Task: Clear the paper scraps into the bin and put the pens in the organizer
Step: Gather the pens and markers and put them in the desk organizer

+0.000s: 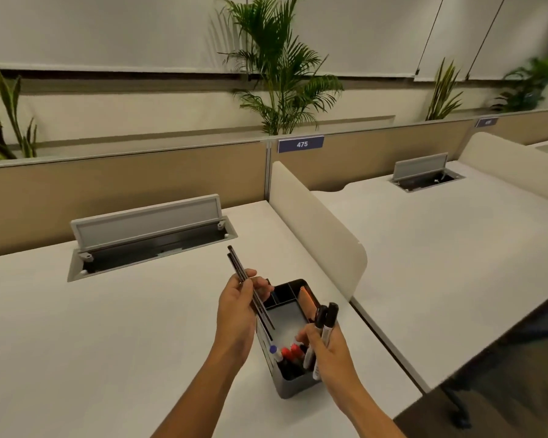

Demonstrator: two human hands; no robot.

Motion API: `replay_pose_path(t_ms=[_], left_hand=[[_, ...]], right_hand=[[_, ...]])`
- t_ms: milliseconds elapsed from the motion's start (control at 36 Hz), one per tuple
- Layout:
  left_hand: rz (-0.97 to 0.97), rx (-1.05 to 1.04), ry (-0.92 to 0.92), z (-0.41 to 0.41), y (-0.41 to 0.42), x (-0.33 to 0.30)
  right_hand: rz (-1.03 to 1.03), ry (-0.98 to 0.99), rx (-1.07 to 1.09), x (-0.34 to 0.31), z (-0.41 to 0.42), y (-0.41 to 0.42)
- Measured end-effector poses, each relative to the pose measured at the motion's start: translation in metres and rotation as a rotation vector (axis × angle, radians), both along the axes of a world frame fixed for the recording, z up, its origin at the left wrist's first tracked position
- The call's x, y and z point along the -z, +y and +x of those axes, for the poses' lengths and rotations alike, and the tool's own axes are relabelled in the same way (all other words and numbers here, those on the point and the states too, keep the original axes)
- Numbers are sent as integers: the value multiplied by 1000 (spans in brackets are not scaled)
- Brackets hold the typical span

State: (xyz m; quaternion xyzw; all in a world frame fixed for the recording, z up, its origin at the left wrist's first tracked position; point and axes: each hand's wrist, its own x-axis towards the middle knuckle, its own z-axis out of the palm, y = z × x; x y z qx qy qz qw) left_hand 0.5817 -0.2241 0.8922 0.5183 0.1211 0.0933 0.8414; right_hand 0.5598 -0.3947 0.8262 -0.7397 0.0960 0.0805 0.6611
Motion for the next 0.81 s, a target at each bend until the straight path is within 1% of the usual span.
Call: replay_pose_path(t_ms=[56,139,278,500,584,639,695,806], left_hand=[[-13,9,7,9,3,4],[-26,23,6,19,5,9],[-17,14,-7,30,7,16],[116,-34,4,42,17,30],[115,-84,-5,48,22,33],[85,-105,-22,54,23,33],[83,-114,-45,61,23,32],[148,-93,-64,73,18,34]], right_hand=[[16,11,19,3,1,1],[35,-25,22,-2,0,1],[-12,-90,-5,-3,2,1],[-25,-196,-6,0,0,7],[-36,-214,9,5,-2,12],[-74,-233,18,7,-3,14],[-155,-262,25,9,-2,16],[-326,-304,41,17,-2,17]])
